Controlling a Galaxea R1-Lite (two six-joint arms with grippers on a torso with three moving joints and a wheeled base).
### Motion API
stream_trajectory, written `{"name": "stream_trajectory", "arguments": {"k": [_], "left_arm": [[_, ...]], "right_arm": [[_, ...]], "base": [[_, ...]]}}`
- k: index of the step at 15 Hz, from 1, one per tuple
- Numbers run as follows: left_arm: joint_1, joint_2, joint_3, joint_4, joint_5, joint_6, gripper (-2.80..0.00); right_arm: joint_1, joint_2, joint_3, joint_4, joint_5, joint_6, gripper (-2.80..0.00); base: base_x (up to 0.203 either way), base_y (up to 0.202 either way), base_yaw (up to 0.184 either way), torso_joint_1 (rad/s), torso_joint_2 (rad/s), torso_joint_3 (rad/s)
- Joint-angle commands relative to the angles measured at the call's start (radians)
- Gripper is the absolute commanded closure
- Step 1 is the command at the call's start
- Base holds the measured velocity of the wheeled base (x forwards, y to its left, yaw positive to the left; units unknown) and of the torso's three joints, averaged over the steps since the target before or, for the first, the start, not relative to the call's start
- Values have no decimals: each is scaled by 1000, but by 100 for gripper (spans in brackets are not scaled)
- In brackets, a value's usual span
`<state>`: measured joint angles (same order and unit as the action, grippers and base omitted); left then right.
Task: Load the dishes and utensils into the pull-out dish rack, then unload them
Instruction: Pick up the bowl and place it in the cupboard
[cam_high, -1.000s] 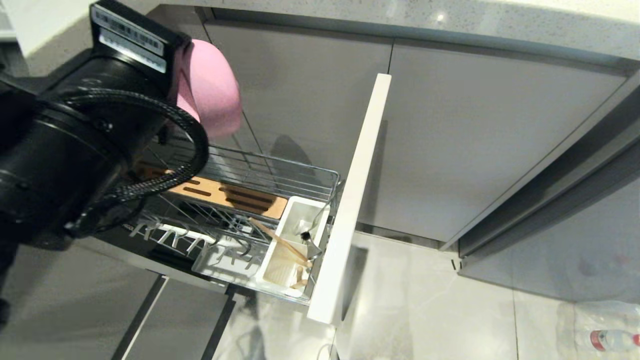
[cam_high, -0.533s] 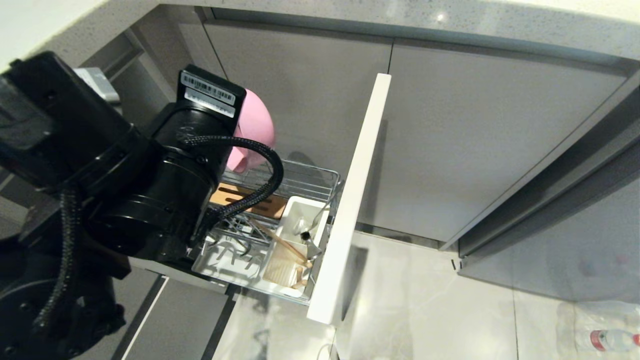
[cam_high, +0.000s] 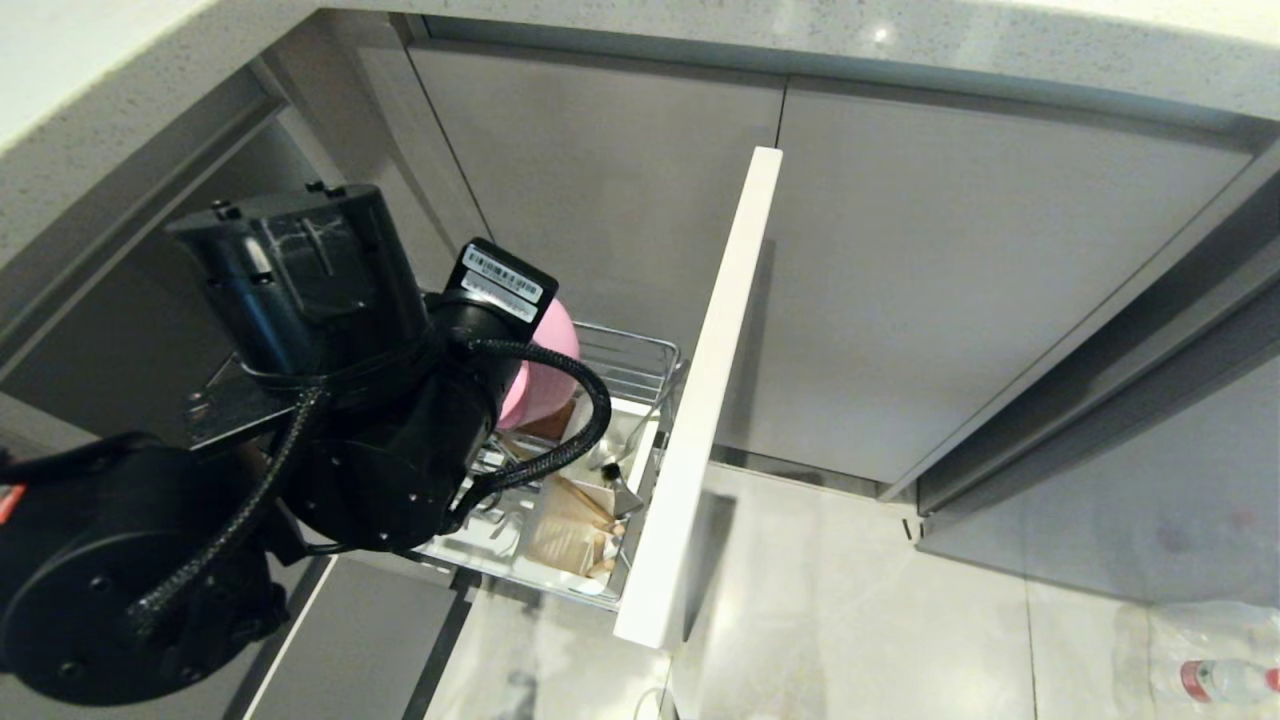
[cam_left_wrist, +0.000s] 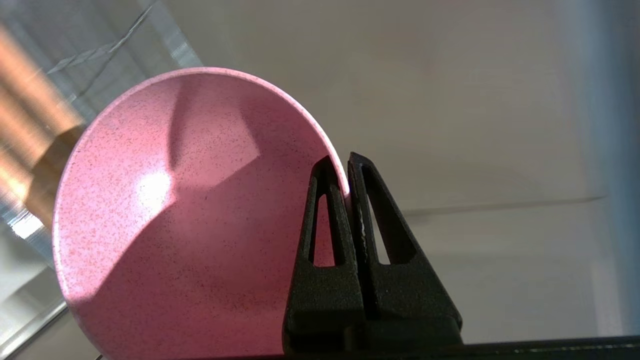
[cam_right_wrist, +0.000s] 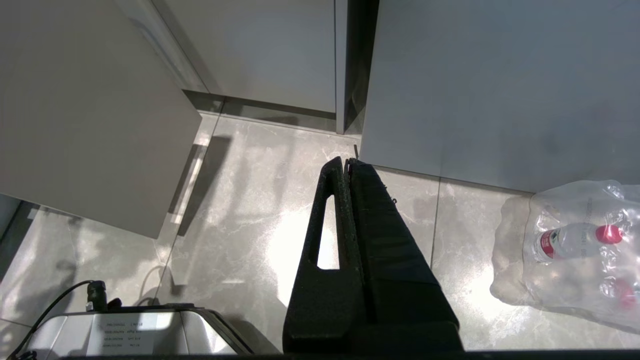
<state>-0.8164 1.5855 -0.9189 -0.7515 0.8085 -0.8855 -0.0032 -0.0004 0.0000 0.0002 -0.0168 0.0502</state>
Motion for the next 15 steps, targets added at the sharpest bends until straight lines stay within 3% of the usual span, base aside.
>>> {"name": "stream_trajectory", "arguments": {"k": [1,3,4,6,9,13,15], "left_arm": [[0,-10,-8,17,6,-16,0],[2,-16,-6,14,4,-24,0],[5,-20,-8,2,4,-63,0],[38,-23,-8,-102,4,-97,0],[87,13,-2,-295,11,-95,0],[126,81,-14,-375,12,-97,0],[131,114,-15,-466,10,-100,0]], "right_arm": [[0,0,2,1,0,0,0],[0,0,2,0,0,0,0],[0,0,2,0,0,0,0],[0,0,2,0,0,0,0],[0,0,2,0,0,0,0],[0,0,2,0,0,0,0],[0,0,2,1,0,0,0]], "base": [[0,0,0,0,0,0],[0,0,0,0,0,0],[0,0,0,0,0,0],[0,0,0,0,0,0],[0,0,0,0,0,0],[0,0,0,0,0,0],[0,0,0,0,0,0]]}}
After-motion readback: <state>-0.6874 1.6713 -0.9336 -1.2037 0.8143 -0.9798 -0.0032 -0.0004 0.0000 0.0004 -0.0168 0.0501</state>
